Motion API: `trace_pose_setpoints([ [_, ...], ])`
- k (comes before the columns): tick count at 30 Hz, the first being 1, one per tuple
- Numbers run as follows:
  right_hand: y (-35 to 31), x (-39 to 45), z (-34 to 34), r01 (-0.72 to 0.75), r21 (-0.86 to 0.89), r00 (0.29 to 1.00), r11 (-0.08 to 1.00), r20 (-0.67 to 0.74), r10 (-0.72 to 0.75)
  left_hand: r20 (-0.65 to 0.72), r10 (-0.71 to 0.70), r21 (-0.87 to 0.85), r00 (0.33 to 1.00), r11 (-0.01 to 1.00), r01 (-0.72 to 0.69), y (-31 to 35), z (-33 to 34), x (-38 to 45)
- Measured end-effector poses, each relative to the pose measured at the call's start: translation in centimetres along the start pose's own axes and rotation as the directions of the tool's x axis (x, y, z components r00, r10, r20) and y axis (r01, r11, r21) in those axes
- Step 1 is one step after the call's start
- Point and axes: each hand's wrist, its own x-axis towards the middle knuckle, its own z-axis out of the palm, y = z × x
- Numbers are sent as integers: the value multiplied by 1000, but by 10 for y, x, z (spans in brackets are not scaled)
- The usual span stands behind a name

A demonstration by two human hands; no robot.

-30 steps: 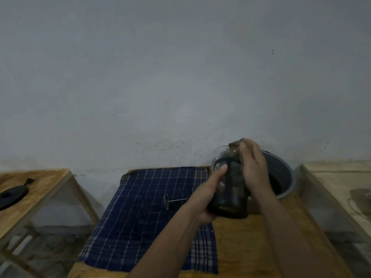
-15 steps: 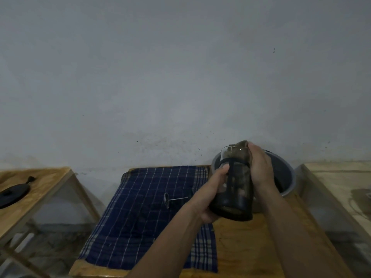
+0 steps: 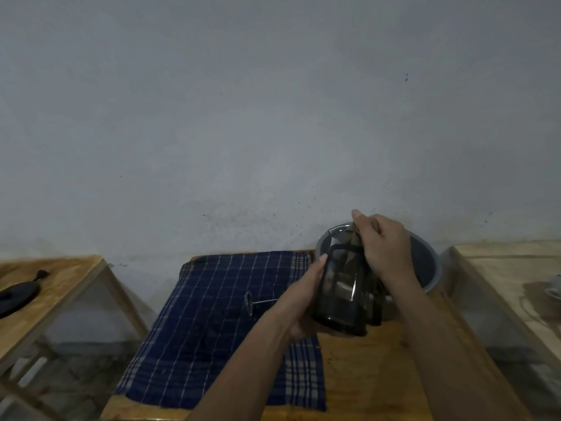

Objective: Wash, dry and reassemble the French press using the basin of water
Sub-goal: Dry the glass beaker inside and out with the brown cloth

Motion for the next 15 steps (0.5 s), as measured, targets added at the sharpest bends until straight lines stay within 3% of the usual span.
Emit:
trace_pose_setpoints([
  [2, -2, -1, 2, 43, -44, 999, 998, -20, -44, -112, 101, 160, 989, 984, -82, 2, 4, 0],
  [4, -1, -10, 8, 34, -2, 997, 999, -62, -34, -137, 168, 200, 976, 970, -139, -5, 11, 3],
  [6, 3, -25, 18, 16, 36, 998, 999, -57, -14, -196, 190, 151, 962, 975, -162, -12, 11, 8],
  [11, 34, -78, 29, 0, -47, 987, 999, 159, 8, -350, 146, 10, 925, 988, -152, -22, -4, 20],
  [15, 49, -68, 22, -29, -116, 988, 993, 150, 47, -372, 184, 40, 910, 982, -182, -42, -1, 22],
])
